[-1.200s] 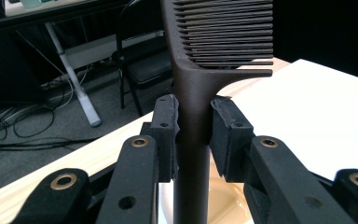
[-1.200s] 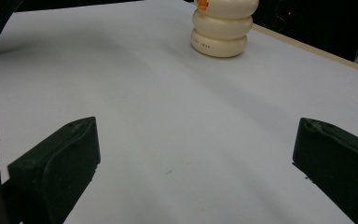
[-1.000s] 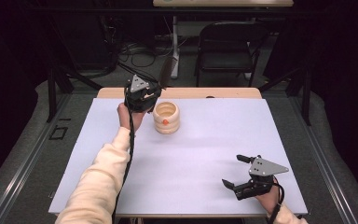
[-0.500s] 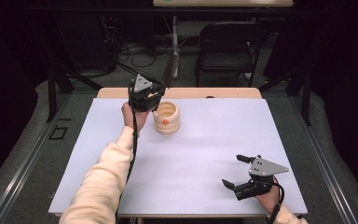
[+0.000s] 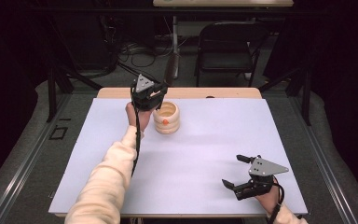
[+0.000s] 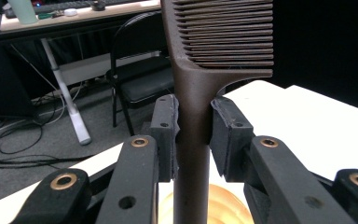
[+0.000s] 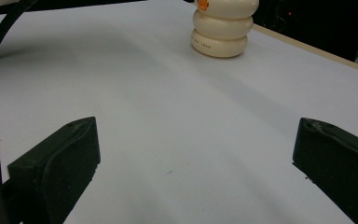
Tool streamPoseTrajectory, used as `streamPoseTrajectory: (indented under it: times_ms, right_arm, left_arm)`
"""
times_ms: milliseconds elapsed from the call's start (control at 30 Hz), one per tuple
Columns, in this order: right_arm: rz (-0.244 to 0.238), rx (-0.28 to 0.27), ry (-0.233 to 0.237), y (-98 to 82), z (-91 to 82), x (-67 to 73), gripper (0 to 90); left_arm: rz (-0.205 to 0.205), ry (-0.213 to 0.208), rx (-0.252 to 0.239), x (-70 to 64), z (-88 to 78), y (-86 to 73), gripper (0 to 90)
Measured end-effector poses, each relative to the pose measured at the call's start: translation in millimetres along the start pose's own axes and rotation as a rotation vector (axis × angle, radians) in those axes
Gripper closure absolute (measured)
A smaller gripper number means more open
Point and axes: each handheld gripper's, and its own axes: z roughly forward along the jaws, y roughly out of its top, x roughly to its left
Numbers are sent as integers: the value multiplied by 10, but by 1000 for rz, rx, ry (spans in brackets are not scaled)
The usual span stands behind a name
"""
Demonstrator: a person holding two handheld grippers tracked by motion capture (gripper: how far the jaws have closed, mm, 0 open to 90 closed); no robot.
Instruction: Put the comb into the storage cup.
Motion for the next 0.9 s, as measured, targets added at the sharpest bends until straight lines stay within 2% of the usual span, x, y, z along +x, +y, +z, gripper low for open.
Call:
streamPoseTrajectory:
  times_ms: [400, 633, 900]
  right_arm:
    - [4, 1, 4, -1, 1, -1, 2]
    - [4, 1, 4, -2, 0, -1, 2]
    - [3, 1, 5, -2, 0, -1, 2]
  left_arm:
    - [5, -11, 32, -49, 140, -69, 724]
    - [19, -23, 41, -68, 189, -106, 723]
    - [18, -35, 64, -70, 236, -164, 724]
